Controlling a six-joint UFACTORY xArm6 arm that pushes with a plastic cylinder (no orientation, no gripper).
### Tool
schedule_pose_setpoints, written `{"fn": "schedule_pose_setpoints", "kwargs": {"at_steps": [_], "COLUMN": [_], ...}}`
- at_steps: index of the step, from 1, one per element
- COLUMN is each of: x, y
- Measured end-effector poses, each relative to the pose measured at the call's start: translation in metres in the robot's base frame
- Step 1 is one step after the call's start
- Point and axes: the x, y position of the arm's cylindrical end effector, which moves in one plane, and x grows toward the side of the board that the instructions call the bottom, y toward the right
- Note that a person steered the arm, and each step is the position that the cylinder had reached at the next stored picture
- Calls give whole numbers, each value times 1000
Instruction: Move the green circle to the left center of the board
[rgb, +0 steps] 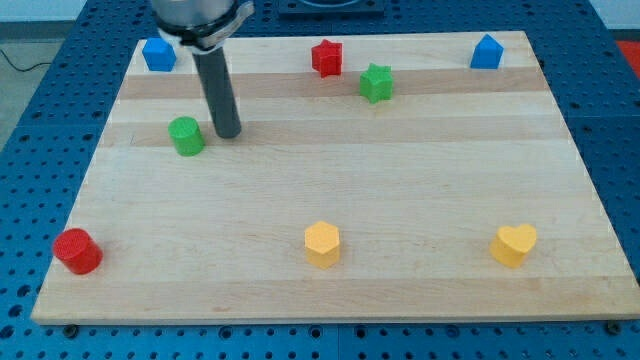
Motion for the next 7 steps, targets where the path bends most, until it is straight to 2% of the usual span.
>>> {"fn": "schedule_pose_setpoints", "kwargs": {"at_steps": [2, 3, 5, 7], "x": [13, 15, -52, -101], "y": [-64, -52, 9, 92]}}
